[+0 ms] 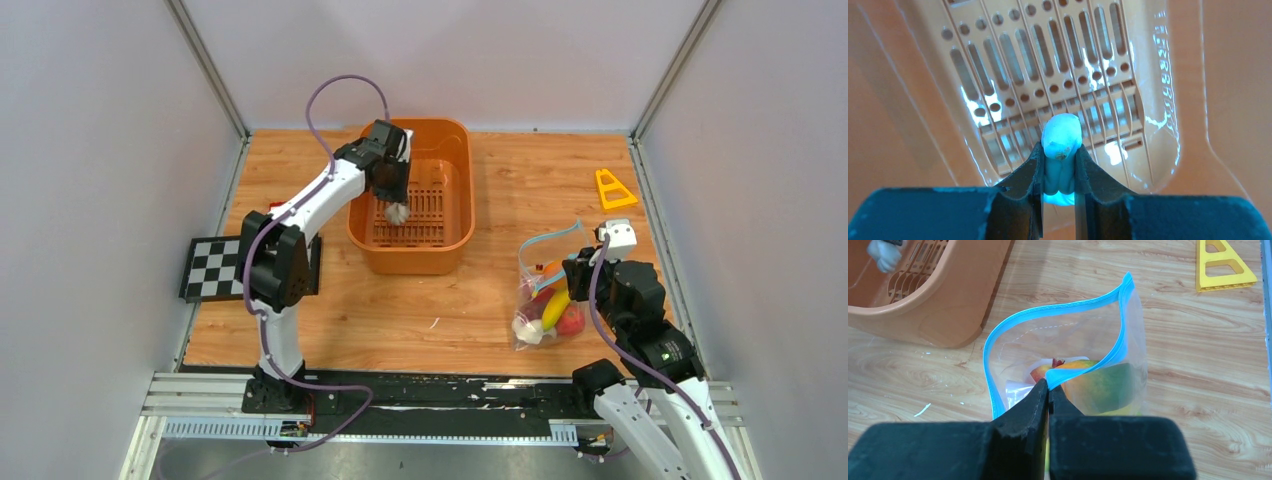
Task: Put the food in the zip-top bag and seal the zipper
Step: Pick up the fake vegetable from the bin, then place the fake vegetable in the zipper food storage bag.
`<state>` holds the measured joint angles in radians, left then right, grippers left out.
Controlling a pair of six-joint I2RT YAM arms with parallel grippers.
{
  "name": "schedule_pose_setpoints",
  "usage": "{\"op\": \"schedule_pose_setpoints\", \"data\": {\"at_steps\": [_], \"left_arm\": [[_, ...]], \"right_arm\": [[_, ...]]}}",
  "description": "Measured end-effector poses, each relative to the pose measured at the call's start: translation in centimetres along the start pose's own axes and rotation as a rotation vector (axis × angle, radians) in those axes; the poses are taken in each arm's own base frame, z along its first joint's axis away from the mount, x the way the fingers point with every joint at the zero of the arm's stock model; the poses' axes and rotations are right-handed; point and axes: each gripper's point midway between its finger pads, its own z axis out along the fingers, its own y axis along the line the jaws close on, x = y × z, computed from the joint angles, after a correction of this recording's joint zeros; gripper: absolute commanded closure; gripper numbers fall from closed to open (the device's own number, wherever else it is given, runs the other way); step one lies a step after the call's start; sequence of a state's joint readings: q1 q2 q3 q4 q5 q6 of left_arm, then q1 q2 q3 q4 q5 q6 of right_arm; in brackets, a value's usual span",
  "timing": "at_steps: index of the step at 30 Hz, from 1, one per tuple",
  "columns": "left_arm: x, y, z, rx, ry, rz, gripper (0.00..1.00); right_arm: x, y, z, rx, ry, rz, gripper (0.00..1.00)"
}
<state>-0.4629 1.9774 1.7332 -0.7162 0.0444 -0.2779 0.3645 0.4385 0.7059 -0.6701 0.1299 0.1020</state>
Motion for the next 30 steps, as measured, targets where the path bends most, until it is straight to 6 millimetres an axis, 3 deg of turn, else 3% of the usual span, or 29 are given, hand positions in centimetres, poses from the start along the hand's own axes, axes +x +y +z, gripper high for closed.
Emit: {"op": "schedule_pose_setpoints", "data": {"at_steps": [5,9,15,21,26,30], "left_arm": [[1.2,0.6,-1.6,-0.011,-0.002,-0.039,0.94],[0.9,0.8,-2.0,-0.005,-0.002,-0.053,0.94],[-3.2,-1.6,-4.8,0.104,-0.096,-0.08,0.92],[-5.5,-4.7,-9.4,0.256,-0.18,-0.108,0.89],[-7.0,-7.2,-14.4,0.389,-0.255,-0.109,0.86],[-7.9,-9.8,-18.3,0.5,-0.334,-0.064,0.84]], "right_arm": [[0.0,0.0,0.0,0.0,0.0,0.0,1.0],[0.0,0.0,0.0,-0.003,-0.001,-0.004,1.0],[-1.0,0.8,0.5,-0.034,0.022,-0.011,1.0],[-3.7,3.7,0.3,-0.179,0.028,-0.008,1.0],[-6.3,6.8,-1.7,-0.35,-0.001,-0.01,1.0],[-6.8,9.0,-3.3,-0.489,-0.007,-0.018,1.0]]}}
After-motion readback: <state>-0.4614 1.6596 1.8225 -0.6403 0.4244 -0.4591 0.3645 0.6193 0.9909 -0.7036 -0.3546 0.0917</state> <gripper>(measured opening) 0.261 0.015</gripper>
